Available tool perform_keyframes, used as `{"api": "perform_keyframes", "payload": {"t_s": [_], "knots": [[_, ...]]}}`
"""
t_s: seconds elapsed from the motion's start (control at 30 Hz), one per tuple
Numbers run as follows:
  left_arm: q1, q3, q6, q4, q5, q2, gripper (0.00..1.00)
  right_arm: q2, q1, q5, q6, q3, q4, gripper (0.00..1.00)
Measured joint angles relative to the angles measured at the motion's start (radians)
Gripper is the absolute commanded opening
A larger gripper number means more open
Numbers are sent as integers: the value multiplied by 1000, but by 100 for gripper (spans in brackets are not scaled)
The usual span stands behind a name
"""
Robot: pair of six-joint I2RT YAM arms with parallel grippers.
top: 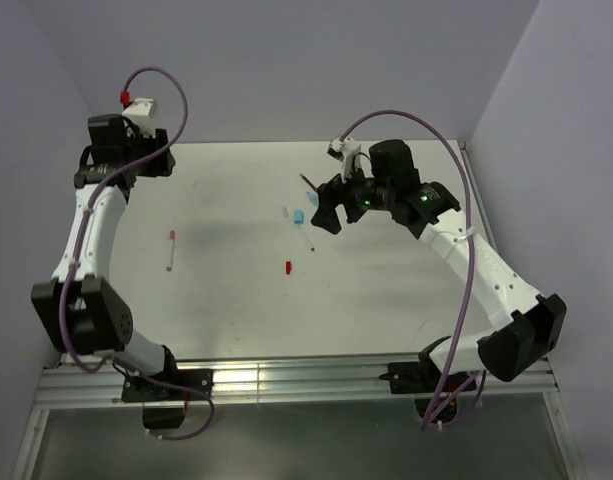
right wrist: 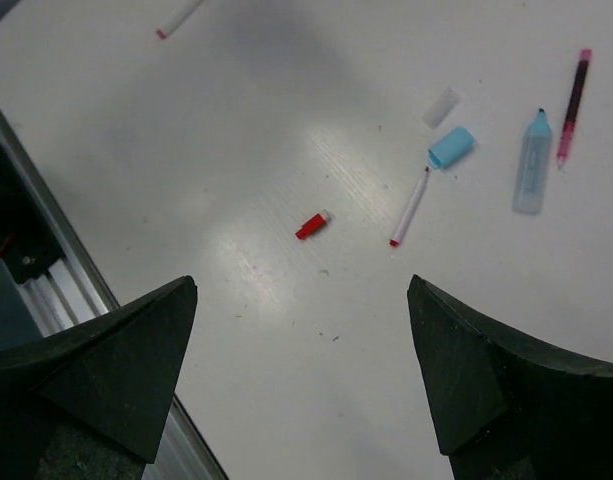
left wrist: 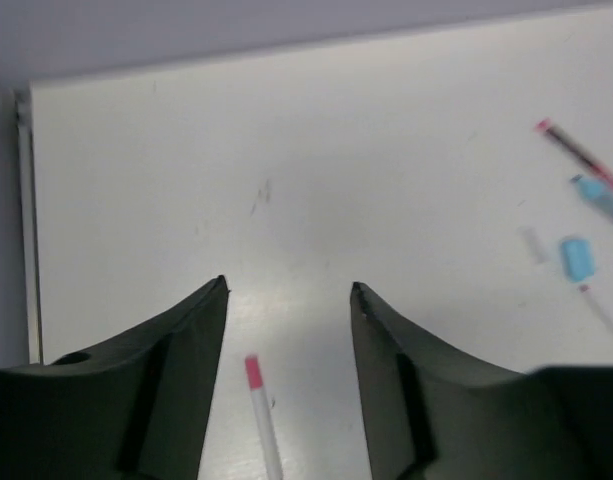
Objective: Insert the pens into the pen caps
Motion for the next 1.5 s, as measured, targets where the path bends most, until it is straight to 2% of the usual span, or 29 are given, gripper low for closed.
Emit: {"api": "perform_keyframes", "payload": {"t_s": [0.1, 0.2, 0.47, 0.57, 0.6, 0.9, 1.03, 1.5], "knots": [[-67, -83, 2, 105, -5, -174, 61, 60, 0, 73, 3, 2, 0, 88], [-110, -122, 1, 162, 0, -263, 60, 160, -2, 148, -2, 13, -1, 82], [-148, -170, 0, 165, 34, -249, 60, 478, -35, 250, -27, 145, 0, 80], [-159, -189, -2, 159, 39, -249, 59, 571, -61, 267, -34, 233, 9, 73], [-161, -192, -3, 158, 42, -249, 59, 597, -69, 273, -34, 263, 18, 68], [-164, -212, -31, 150, 64, -248, 58, 814, -105, 313, -29, 468, 97, 53], [-164, -220, -41, 146, 68, -244, 58, 897, -105, 339, -14, 521, 138, 51], [-164, -230, -48, 122, 67, -235, 58, 1046, -104, 387, 19, 633, 200, 52]]}}
